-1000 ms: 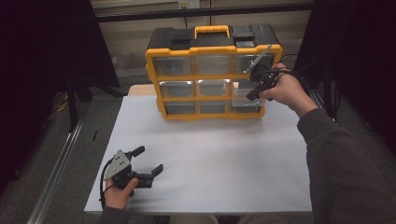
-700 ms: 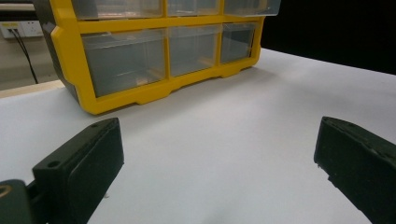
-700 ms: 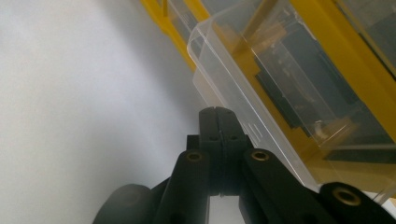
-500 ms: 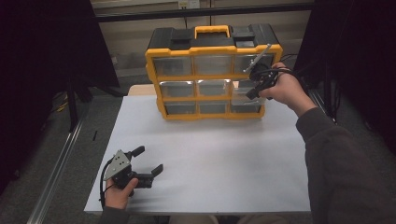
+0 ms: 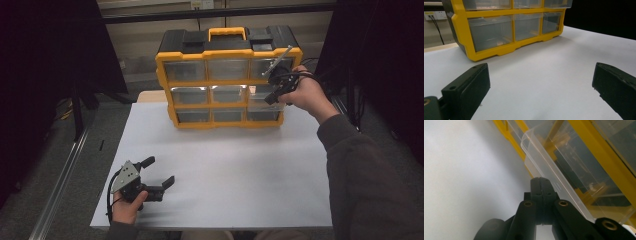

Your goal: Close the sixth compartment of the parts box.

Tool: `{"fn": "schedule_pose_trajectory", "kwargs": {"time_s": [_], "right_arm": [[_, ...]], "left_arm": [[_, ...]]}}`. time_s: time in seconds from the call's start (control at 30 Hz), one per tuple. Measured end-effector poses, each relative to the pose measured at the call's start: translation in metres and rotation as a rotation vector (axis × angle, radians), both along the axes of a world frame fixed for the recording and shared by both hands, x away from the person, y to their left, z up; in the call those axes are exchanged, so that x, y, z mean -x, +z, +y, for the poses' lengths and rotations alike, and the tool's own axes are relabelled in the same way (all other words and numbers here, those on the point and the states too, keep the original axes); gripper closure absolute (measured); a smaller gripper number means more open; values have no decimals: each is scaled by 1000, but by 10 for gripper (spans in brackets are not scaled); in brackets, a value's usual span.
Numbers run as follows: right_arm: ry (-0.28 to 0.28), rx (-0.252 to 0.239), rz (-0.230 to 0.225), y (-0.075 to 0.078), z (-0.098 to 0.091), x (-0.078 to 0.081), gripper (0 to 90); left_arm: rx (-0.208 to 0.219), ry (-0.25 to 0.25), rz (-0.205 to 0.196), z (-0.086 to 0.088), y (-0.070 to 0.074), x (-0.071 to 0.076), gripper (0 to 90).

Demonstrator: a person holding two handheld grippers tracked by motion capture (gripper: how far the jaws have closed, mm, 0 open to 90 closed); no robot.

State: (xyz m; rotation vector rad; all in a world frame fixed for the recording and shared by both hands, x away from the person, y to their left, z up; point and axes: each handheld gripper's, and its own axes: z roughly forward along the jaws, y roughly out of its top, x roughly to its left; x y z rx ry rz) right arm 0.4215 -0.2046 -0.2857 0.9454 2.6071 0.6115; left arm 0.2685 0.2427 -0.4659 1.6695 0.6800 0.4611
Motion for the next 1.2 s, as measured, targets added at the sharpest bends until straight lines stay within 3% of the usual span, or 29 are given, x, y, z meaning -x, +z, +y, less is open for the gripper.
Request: {"fn": "schedule_pose_trajectory", "kwargs": {"time_s": [0.13,0.17,0.2,0.27,0.33,0.57,0.6,0.77,0.83,0.93,1.0,1.03,1.2], "right_arm": [[-3,2,-9,0,0,0,900],[-6,1,-10,0,0,0,900],[-12,1,-13,0,1,0,900],[-12,0,-12,0,1,-1,900],[-8,-2,-9,0,1,-1,900],[-12,-4,-8,0,-1,-2,900],[-15,-6,-10,0,-1,-2,900],[-20,-9,-15,0,-1,-3,900],[-20,-12,-21,0,-1,-3,900],[-31,-29,-29,1,-1,-4,900],[-31,-28,-25,1,-1,-4,900],[-31,-28,-25,2,0,-5,900],[-25,-25,-21,1,0,-5,900]], "left_arm": [[-2,0,1,0,0,0,15],[-49,-11,-12,3,1,-1,15],[-55,-12,-14,4,1,-1,15],[25,11,6,-1,0,0,15],[-17,-5,-5,2,0,0,15],[-20,-5,-5,2,0,-1,15],[-5,-1,-1,1,0,0,15],[-19,-5,-4,2,0,-1,15],[24,11,7,-1,0,0,15],[-17,-4,-3,1,0,0,15],[2,2,1,0,0,0,15],[-22,-5,-6,2,0,-1,15],[-18,-4,-6,2,0,-1,15]]}}
